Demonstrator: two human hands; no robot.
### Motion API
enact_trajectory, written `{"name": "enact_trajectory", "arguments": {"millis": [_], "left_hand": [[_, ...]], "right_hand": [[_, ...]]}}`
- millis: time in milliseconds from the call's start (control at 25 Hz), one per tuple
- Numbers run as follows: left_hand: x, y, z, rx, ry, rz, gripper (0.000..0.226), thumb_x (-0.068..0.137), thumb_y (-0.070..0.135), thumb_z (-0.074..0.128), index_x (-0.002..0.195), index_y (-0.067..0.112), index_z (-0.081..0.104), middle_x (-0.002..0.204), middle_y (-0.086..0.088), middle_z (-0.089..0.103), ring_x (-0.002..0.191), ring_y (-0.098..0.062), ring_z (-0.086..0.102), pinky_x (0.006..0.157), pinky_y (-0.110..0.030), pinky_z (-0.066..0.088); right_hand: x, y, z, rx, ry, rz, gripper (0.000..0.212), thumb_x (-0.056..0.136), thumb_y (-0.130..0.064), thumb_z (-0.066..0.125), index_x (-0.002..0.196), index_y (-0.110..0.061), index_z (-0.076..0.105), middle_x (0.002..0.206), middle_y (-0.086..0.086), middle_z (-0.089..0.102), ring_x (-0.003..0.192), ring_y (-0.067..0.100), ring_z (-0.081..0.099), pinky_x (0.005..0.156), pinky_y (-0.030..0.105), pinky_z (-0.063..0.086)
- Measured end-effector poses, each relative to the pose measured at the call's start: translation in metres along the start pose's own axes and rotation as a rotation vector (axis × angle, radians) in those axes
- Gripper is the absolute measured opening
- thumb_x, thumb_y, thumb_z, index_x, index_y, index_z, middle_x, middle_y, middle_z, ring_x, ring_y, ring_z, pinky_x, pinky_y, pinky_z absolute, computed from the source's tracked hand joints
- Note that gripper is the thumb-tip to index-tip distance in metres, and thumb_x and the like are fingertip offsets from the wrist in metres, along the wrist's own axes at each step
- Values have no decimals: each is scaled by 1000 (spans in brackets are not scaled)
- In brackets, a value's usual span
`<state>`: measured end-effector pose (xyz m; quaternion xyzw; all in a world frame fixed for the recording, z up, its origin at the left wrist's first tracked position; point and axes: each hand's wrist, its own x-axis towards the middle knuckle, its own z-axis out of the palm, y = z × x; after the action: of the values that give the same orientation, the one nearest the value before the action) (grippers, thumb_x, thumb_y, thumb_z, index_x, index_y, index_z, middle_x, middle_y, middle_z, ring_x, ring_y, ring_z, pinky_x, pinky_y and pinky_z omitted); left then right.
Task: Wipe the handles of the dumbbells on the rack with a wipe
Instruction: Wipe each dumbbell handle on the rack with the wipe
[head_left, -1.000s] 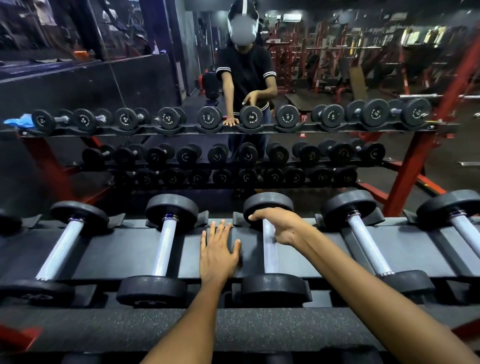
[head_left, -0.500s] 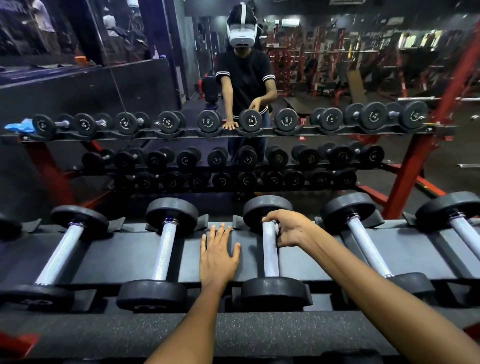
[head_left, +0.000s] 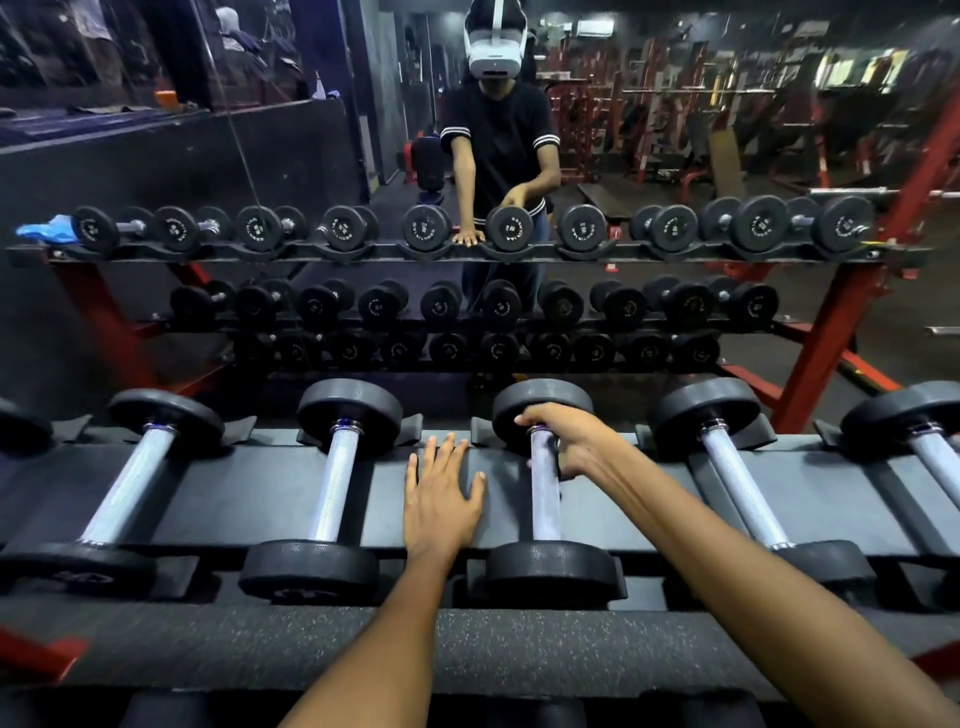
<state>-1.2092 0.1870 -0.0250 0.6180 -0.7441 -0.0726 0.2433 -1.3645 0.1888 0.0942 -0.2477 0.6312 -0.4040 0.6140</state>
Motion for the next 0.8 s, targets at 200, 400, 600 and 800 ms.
{"name": "enact_trajectory", "arguments": {"millis": [200, 400, 600, 800], "left_hand": [[-1, 0, -1, -3, -8, -4, 58, 98, 47, 36, 152, 29, 26, 160, 9, 19, 149, -9, 2, 122, -34, -6], [0, 0, -1, 18, -13, -7, 57, 98, 48, 36, 151, 30, 26, 160, 9, 20, 149, -9, 3, 122, -35, -5], [1, 1, -2, 17, -10, -8, 58, 98, 47, 36, 152, 29, 25, 160, 10, 19, 149, -9, 3, 121, -34, -6], [-1, 2, -3, -1, -15, -15, 57, 98, 47, 36, 152, 29, 26, 160, 10, 19, 149, -9, 4, 122, -34, -6]], "right_hand": [[6, 11, -32, 35, -71, 29, 7, 86, -18, 57, 85, -11, 57, 75, 5, 55, 63, 18, 53, 58, 26, 41], [2, 7, -26, 145, -147, 28, 13, 88, -22, 62, 85, -10, 58, 79, 7, 58, 64, 20, 60, 62, 32, 52], [8, 8, -34, 20, -67, -40, 6, 86, -12, 56, 82, -7, 57, 75, 8, 53, 60, 18, 53, 64, 28, 47], [6, 21, -33, 131, 62, -67, 12, 89, -6, 52, 77, -8, 53, 72, 9, 55, 51, 16, 58, 52, 22, 52]]}}
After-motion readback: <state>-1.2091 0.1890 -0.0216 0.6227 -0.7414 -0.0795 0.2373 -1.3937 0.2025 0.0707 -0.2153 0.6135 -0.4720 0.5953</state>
